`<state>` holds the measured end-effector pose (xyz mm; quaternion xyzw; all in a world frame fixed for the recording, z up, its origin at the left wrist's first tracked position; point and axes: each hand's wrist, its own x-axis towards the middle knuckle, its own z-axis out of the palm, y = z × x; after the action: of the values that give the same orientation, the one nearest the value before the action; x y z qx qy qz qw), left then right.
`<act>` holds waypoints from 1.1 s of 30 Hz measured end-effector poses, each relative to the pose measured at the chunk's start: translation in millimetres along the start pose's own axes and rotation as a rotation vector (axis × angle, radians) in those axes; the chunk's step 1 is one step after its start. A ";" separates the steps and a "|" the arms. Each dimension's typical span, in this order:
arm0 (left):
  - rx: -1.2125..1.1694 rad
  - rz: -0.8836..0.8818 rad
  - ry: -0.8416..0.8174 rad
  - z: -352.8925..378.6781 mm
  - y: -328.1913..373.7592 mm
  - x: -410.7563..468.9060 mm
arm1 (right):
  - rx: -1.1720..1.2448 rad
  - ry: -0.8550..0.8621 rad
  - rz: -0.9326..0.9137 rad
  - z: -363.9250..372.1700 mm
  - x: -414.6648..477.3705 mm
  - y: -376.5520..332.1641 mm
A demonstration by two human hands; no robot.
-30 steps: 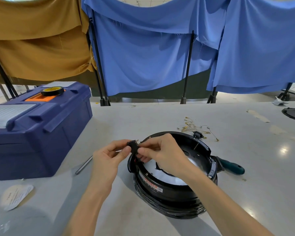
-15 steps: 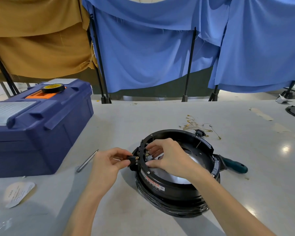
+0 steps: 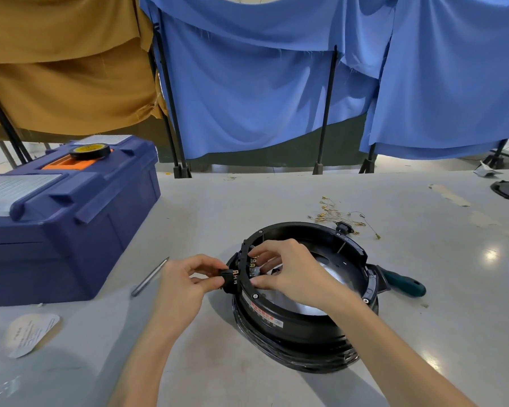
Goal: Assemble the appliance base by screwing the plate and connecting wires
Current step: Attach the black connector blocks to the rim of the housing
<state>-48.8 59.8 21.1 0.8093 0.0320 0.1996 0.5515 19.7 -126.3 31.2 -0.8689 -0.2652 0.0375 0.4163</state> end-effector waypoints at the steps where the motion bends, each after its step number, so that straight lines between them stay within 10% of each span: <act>1: -0.004 0.001 -0.003 0.2 0.2 0.0 | 0.001 0.002 0.000 0.2 0.1 0.4; 33: -0.118 -0.060 0.084 8.9 0.2 -2.1 | 0.029 -0.058 -0.017 -1.2 -2.3 -0.1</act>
<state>-47.5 51.3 17.9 0.7649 0.0677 0.2184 0.6023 18.1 -128.3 31.7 -0.8591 -0.2840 0.0632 0.4211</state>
